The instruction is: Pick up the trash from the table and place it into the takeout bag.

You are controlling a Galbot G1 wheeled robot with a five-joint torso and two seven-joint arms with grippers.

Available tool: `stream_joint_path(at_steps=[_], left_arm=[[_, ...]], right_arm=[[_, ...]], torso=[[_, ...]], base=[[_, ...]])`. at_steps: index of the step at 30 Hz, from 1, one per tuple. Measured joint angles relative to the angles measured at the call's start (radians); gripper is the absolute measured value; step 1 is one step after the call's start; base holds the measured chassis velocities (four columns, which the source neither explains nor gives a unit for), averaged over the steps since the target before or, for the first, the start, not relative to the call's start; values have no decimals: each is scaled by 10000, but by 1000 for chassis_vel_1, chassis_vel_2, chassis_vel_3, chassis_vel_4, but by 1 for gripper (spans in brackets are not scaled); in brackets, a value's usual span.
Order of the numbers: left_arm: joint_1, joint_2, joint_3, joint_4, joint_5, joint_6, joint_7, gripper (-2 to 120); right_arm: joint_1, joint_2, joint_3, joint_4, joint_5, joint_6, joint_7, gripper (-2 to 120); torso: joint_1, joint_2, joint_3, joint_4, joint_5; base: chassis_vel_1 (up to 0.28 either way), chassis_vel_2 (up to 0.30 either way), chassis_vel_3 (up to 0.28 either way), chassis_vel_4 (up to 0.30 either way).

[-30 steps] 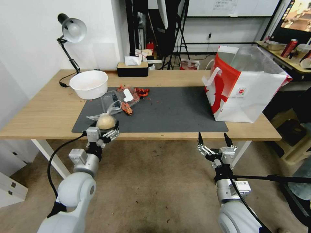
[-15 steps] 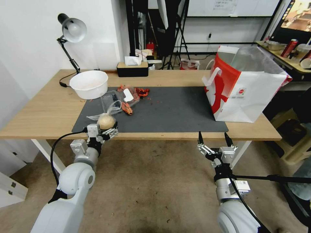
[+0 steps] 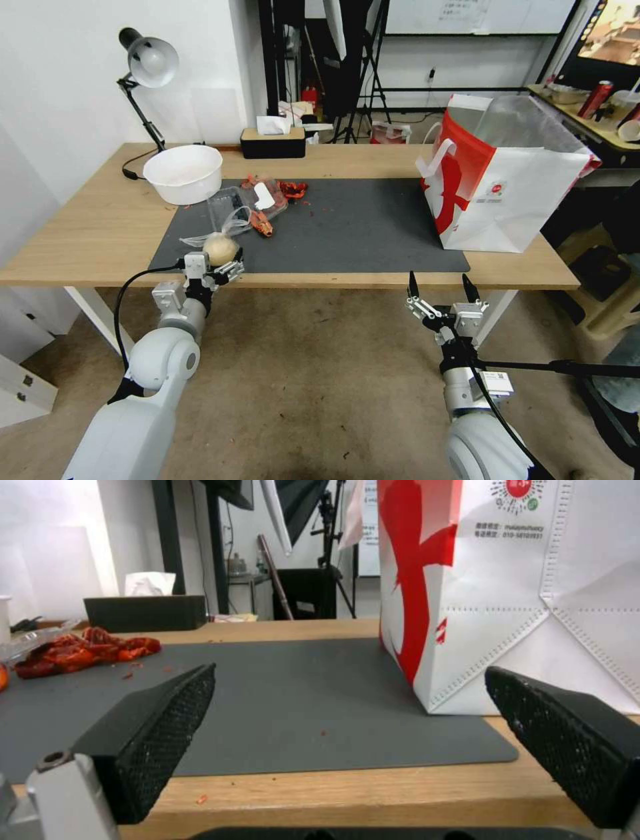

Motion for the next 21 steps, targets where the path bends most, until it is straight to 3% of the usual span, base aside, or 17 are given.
stream_joint_path(at_steps=[3,12,21], left_arm=[[-36,97,6,75,96,-44,30,64],[87,272,-69,110,358,-274,280,35],[325,604,-325,-393,624,-1213,1149,1]], right_arm=[[-3,45,1,-43,-54,26,12,100],[22,78,-18,-51,-84,32,21,100],[-9,129,-21,-49,-100,80,39,100]], torso=[[-2,0,0,0,1],[-1,0,0,-1,0],[-2,0,0,0,0]], base=[[0,0,0,0],[0,0,0,0],[0,0,0,0]])
